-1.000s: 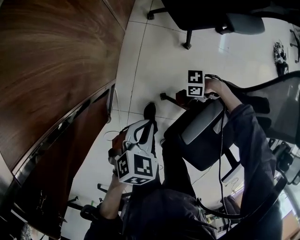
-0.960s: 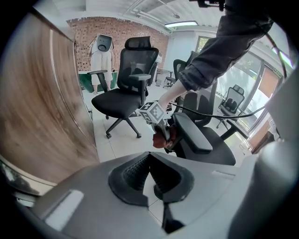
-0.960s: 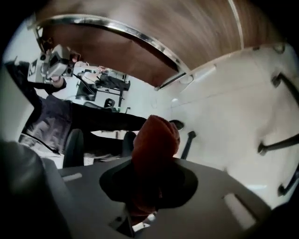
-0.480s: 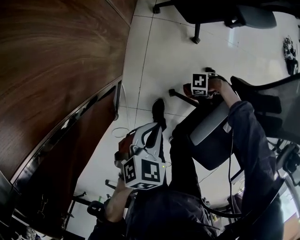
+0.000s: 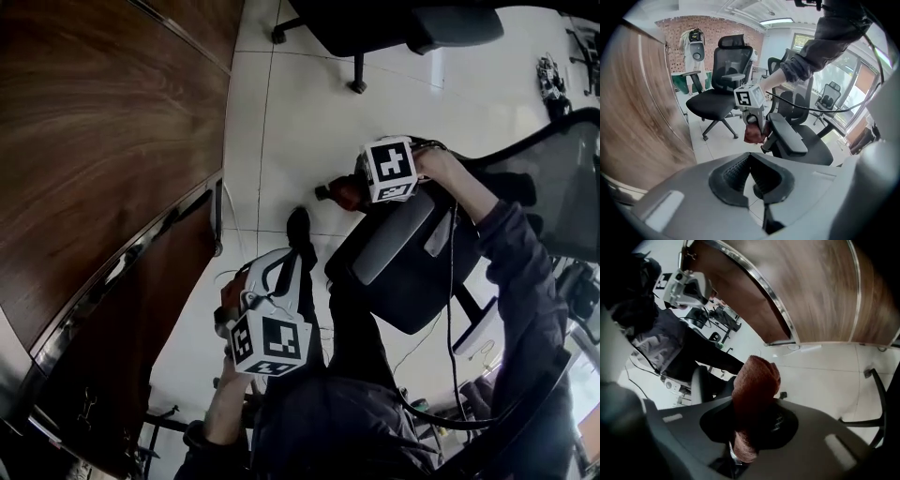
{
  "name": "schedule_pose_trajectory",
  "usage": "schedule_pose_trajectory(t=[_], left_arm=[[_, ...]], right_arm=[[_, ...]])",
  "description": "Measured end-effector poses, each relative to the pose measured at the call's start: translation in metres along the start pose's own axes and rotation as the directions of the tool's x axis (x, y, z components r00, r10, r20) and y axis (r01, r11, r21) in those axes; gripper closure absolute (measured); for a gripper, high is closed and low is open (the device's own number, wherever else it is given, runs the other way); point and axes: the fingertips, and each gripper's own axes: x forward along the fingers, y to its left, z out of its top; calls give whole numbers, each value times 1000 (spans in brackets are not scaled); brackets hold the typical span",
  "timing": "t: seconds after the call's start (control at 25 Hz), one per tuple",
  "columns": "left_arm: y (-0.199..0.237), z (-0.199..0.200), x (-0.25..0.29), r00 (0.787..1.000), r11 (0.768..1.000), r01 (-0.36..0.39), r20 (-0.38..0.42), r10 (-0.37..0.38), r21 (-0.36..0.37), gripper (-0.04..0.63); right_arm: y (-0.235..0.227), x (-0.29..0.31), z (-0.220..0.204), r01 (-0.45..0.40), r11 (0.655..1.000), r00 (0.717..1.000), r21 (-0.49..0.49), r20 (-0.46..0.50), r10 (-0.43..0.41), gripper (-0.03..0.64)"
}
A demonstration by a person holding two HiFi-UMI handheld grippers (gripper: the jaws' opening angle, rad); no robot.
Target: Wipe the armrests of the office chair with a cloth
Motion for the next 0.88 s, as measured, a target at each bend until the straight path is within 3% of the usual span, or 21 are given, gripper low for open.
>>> schedule_pose_trajectory(t=[0.12, 0.2, 0.36, 0.52, 0.76, 0.88], left_arm=[[-4, 4, 1, 1000, 1000, 7, 1, -7, 13, 580], [-7, 5, 3, 1000, 1000, 14, 0, -14, 20, 580], [-10, 5, 6, 1000, 999, 31, 4, -31, 36, 580], [-7, -6, 3, 1000, 999, 29, -13, -28, 27, 580], [5, -30, -5, 999, 1000, 9, -43, -9, 7, 580], [6, -40, -7, 998, 1000, 8, -62, -7, 10, 580]], right_arm=[[29, -17, 17, -53, 998, 996, -31, 63, 55, 531], [27, -11, 14, -42, 999, 997, -22, 59, 43, 531], [-2, 27, -16, -13, 1000, 995, 8, -98, 13, 531], [-32, 76, -34, -57, 996, 971, 67, -227, 71, 531], [-61, 129, -59, -36, 989, 944, 143, -319, 81, 531], [-60, 127, -57, -27, 990, 948, 136, -309, 69, 531]])
